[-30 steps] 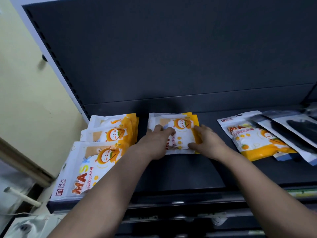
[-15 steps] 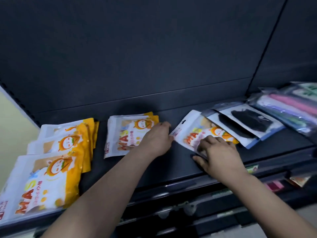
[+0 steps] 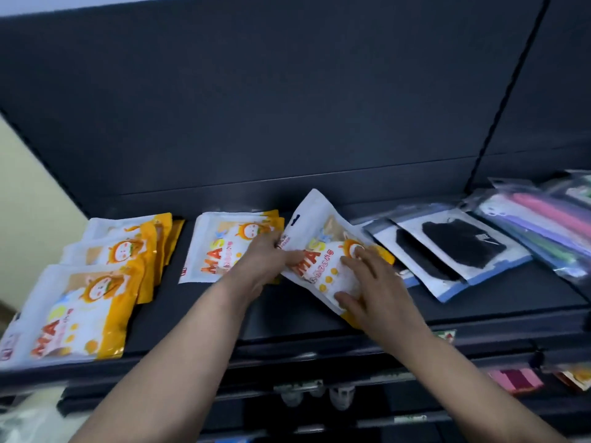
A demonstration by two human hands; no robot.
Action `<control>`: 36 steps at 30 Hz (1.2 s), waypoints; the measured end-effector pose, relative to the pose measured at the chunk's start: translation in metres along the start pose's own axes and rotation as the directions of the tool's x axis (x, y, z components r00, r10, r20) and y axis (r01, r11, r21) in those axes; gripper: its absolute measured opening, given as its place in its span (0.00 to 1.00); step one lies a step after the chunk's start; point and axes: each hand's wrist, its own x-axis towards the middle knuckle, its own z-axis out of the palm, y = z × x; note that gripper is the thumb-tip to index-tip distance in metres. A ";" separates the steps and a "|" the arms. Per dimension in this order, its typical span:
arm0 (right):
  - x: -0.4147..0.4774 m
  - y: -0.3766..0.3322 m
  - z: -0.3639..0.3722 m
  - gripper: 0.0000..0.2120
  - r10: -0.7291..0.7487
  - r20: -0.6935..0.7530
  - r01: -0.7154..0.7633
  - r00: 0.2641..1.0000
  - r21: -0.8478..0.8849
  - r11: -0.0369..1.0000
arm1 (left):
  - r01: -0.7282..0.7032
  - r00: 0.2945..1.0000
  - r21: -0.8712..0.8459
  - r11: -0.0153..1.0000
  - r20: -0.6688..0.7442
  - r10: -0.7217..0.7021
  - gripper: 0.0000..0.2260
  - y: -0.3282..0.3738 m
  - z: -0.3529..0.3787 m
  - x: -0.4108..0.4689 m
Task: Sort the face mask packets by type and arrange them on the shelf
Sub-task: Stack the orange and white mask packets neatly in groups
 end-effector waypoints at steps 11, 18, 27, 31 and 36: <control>0.037 -0.101 0.055 0.37 -0.181 0.210 0.166 0.961 0.084 0.982 | 0.192 0.936 0.476 0.858 -0.351 -0.014 0.34 -0.077 -0.121 -0.050; 0.057 -0.113 0.048 0.47 -0.058 0.462 -0.057 0.885 0.231 0.971 | 0.028 0.976 0.541 0.841 -0.196 0.093 0.37 -0.072 -0.122 -0.032; 0.073 -0.120 0.058 0.46 0.102 0.469 -0.212 0.877 0.188 0.959 | 0.069 0.995 0.665 0.743 -0.098 -0.005 0.32 -0.072 -0.139 -0.012; 0.071 -0.124 0.057 0.39 0.110 0.421 -0.232 0.900 0.250 0.940 | 0.034 0.995 0.724 0.689 -0.089 0.045 0.32 -0.070 -0.139 -0.015; 0.066 -0.129 0.050 0.21 0.034 0.153 -0.025 0.988 -0.060 0.998 | -0.117 0.965 0.794 0.597 -0.051 0.256 0.28 -0.062 -0.132 -0.017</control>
